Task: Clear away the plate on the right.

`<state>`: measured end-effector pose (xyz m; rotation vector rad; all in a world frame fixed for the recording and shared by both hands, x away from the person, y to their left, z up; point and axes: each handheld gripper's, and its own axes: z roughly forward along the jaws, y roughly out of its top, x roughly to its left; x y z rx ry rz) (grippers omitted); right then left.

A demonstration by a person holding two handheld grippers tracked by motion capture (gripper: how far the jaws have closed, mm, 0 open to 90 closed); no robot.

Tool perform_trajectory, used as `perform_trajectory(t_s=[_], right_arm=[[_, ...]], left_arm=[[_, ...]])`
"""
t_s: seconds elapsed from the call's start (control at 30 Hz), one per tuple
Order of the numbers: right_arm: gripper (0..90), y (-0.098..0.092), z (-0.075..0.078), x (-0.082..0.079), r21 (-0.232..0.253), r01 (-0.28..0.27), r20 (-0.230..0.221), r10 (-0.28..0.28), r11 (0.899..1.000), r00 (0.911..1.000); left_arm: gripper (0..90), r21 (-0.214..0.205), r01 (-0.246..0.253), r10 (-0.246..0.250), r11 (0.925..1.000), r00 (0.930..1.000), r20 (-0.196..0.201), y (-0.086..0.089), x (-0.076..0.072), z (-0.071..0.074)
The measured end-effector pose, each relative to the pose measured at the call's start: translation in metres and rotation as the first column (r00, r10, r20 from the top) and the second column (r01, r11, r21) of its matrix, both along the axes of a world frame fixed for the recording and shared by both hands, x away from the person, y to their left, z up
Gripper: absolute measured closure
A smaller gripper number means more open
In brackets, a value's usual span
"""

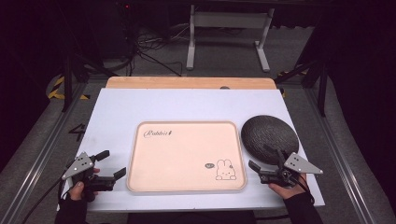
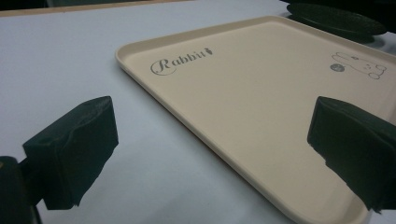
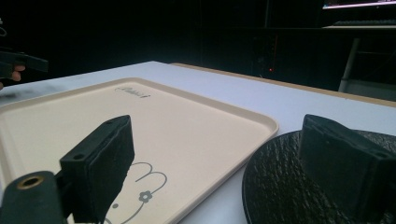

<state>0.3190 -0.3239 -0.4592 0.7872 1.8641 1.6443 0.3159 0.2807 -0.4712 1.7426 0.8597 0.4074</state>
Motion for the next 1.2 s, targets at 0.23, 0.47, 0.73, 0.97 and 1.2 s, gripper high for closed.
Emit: perform_trajectory(t_s=[0.23,0.47,0.73,0.97,1.2], right_arm=[[12.0,-0.002,0.0,-0.001,0.021,0.009,0.008,-0.009,1.0,0.9999],[13.9,-0.003,0.0,0.0,0.041,0.015,-0.003,-0.015,0.999,0.9999],[15.8,-0.007,0.012,0.0,0.062,0.027,-0.01,-0.027,0.998,0.9996],[18.3,-0.01,0.026,-0.006,0.071,0.016,0.0,-0.016,0.997,0.9999],[20.9,-0.014,0.039,-0.012,0.016,0.023,0.019,-0.023,1.0,0.9995]], left_arm=[[2.6,-0.001,-0.005,0.005,1.0,1.0,0.0,0.0,0.0,0.0],[2.6,0.0,-0.004,0.004,1.0,1.0,0.0,0.0,0.001,0.0],[2.8,-0.002,-0.005,0.005,1.0,1.0,-0.006,0.0,0.001,0.0],[2.9,0.0,-0.002,0.002,1.0,1.0,-0.002,0.0,0.001,0.0],[2.9,0.0,0.0,0.0,1.0,1.0,-0.003,0.0,0.0,0.0]])
